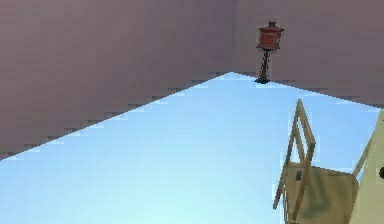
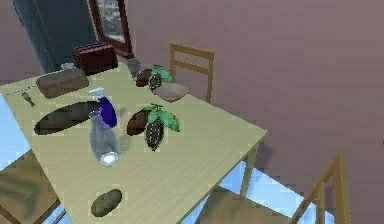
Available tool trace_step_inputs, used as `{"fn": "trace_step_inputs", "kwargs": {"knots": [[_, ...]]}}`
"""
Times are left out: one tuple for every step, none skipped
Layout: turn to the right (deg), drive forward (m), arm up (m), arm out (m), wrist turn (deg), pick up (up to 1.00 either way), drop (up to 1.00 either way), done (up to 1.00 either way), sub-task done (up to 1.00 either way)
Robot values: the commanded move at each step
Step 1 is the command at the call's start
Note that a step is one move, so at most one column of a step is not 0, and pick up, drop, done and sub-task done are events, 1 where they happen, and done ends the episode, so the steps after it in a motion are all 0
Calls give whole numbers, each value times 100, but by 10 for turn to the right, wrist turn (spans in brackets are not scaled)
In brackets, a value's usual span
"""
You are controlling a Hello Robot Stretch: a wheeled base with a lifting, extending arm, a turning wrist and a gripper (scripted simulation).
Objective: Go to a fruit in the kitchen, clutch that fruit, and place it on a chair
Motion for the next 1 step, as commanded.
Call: {"fn": "trace_step_inputs", "kwargs": {"knots": [[-90, 0, 0, 0, 0, 0, 0, 0, 0]]}}
